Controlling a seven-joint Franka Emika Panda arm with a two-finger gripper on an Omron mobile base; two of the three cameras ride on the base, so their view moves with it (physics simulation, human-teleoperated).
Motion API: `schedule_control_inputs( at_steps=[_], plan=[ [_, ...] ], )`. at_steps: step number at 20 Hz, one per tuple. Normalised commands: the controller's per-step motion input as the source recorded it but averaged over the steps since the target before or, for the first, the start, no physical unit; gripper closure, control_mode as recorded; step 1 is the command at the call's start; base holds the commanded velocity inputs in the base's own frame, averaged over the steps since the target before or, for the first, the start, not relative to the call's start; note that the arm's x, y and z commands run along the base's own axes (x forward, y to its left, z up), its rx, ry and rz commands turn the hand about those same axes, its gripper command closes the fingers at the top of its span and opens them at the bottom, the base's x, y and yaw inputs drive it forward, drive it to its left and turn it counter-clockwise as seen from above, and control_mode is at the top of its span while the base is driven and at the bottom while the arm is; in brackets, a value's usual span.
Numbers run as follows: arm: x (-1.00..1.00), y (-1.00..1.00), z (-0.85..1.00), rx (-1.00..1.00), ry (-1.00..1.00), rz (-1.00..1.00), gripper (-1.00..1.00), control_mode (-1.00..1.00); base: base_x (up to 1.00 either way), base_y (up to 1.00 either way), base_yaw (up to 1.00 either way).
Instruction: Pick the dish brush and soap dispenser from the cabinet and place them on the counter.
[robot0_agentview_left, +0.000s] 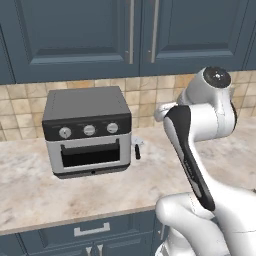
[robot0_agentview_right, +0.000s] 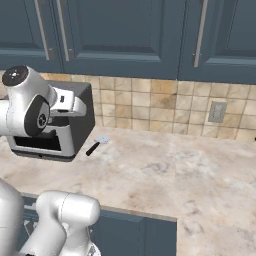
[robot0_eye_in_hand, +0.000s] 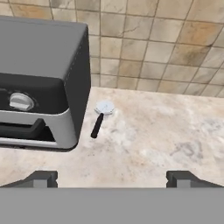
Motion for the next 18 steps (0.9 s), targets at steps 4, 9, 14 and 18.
schedule_control_inputs(
  at_steps=[4, 9, 14, 18],
  plan=[
    [-0.19, 0.09, 0.32, -0.09, -0.10, 0.00, -1.00, -1.00, 0.00, 0.00, 0.00],
    [-0.02, -0.02, 0.24, 0.02, -0.03, -0.01, -1.00, -1.00, 0.00, 0.00, 0.00],
    [0.00, 0.00, 0.12, 0.08, -0.02, -0.02, -1.00, -1.00, 0.00, 0.00, 0.00],
    [0.00, 0.02, 0.20, 0.04, -0.01, -0.01, -1.00, -1.00, 0.00, 0.00, 0.00]
  ],
)
